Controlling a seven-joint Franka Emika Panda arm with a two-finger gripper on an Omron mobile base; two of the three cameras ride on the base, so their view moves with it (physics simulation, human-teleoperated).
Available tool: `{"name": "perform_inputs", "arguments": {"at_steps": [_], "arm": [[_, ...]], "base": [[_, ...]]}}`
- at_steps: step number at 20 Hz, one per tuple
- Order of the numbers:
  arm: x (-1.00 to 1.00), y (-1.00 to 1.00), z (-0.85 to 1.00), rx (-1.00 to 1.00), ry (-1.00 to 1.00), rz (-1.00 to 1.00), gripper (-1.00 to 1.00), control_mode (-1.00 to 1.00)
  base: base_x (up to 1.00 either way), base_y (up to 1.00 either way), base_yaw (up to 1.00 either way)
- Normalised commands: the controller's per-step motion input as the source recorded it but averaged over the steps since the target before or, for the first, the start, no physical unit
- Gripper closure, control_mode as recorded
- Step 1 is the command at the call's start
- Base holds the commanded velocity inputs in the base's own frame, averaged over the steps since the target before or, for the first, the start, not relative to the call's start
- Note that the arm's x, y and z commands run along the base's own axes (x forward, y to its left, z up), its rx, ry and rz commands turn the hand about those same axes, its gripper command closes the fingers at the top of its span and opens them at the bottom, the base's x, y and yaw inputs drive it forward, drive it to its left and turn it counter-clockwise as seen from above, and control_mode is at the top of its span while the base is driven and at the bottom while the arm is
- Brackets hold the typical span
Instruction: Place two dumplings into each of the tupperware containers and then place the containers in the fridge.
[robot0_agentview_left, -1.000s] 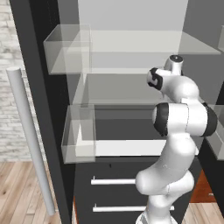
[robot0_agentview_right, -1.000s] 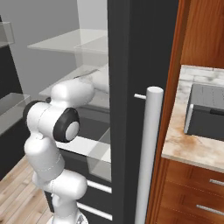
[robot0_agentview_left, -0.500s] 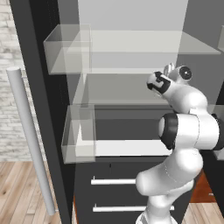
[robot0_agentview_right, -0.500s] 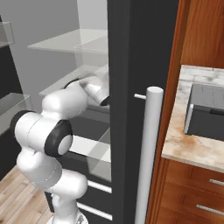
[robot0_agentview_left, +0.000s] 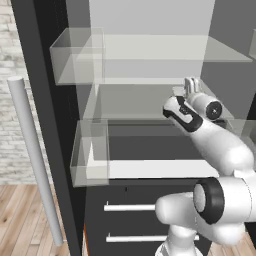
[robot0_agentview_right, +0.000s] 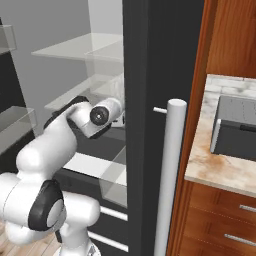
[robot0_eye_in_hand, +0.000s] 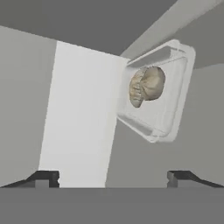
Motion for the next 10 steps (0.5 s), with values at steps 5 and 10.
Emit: {"name": "perform_inputs", "arguments": {"at_steps": [5, 10], "arm": [[-0.68, 0.58, 0.97, -0.65, 0.25, 0.03, -1.0, -1.0], [-0.99, 0.24, 0.53, -0.54, 0.3, 0.24, -1.0, -1.0]], "base": [[0.0, 0.0, 0.0], [0.0, 0.0, 0.0]]}}
